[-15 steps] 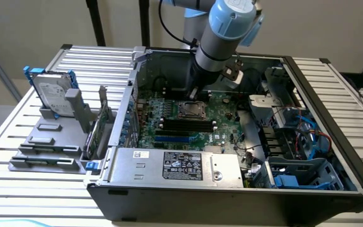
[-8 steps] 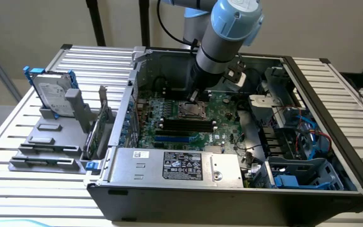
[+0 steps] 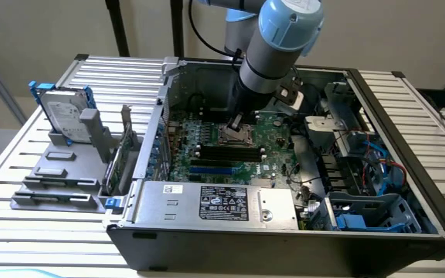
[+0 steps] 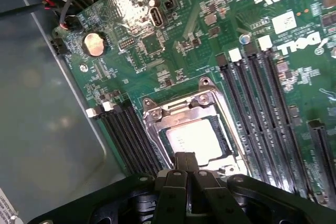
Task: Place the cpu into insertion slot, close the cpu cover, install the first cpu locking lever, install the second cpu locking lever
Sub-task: 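Install the second cpu locking lever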
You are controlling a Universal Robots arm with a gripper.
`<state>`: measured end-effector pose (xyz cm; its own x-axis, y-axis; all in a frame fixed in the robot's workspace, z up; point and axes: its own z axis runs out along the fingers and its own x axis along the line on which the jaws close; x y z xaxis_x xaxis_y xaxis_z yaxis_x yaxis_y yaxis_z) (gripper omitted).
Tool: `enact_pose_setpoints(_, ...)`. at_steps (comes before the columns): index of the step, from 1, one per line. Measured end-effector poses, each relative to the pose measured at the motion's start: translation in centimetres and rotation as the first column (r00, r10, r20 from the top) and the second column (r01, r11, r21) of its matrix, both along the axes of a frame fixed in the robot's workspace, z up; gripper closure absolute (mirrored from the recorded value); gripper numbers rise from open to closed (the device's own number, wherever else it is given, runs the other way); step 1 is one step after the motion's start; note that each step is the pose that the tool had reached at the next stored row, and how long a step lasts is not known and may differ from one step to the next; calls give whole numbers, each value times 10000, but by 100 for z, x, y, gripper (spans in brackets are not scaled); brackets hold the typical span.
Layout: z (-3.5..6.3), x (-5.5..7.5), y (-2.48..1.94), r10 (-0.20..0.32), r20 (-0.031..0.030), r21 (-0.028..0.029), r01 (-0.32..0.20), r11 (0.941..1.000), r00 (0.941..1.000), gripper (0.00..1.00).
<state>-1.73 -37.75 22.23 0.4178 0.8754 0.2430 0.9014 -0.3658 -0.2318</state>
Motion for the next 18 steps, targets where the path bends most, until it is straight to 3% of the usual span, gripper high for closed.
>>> enact_pose_setpoints(12,208,-95,-306,1,0,-1,-1,10000,10000,89)
enact_pose_setpoints(18,248,-207,-396,-1,-22,0,1,10000,10000,89)
